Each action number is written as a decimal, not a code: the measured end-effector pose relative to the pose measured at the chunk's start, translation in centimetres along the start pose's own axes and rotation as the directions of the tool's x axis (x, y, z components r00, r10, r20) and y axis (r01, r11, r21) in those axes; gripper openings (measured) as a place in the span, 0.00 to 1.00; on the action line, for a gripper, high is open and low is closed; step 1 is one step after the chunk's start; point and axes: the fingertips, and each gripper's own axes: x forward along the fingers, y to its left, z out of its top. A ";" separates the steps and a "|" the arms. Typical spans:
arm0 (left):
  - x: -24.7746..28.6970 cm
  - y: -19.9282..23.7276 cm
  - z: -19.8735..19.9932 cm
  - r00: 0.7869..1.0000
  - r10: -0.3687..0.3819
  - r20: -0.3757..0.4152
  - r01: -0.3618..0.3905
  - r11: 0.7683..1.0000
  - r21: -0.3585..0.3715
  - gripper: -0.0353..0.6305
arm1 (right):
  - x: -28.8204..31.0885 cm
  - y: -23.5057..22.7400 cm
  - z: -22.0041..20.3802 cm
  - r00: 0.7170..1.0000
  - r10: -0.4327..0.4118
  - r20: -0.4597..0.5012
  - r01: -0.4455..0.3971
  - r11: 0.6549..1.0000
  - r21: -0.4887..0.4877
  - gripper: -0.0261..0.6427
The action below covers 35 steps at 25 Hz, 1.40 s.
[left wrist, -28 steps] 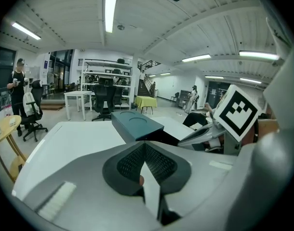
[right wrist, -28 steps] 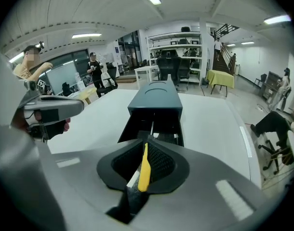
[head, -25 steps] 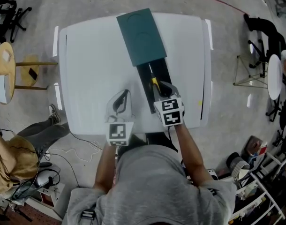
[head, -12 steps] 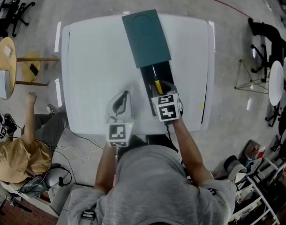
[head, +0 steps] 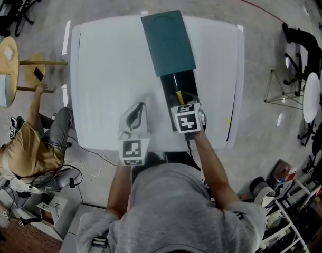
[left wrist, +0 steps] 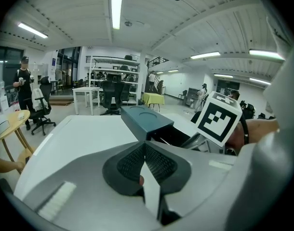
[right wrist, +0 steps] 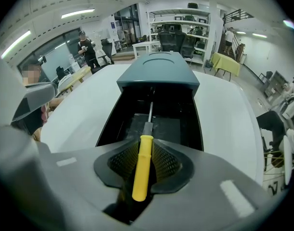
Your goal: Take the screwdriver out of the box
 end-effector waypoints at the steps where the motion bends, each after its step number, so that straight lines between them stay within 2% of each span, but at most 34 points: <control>1: 0.0 0.1 0.0 1.000 0.003 0.000 -0.003 1.000 -0.001 0.07 | 0.1 0.0 -0.1 1.000 0.002 -0.009 -0.002 1.000 0.005 0.17; 7: -0.3 0.4 -0.1 1.000 0.015 0.000 -0.015 1.000 0.002 0.07 | 0.3 0.2 0.3 1.000 0.001 -0.001 -0.001 1.000 -0.001 0.16; 19: -1.5 0.0 0.6 0.999 0.028 0.026 -0.028 0.999 0.020 0.07 | -0.8 0.1 0.2 0.998 0.049 0.037 -0.050 0.998 0.027 0.15; 28: -3.0 -1.2 2.5 0.997 0.028 0.075 -0.031 0.998 0.050 0.07 | -4.5 0.0 1.7 0.989 0.045 0.140 -0.049 0.998 0.025 0.15; 35: -5.2 -2.1 5.1 0.989 0.044 0.138 -0.056 0.995 0.084 0.07 | -9.0 0.1 3.0 0.971 0.053 0.235 -0.060 0.998 0.020 0.15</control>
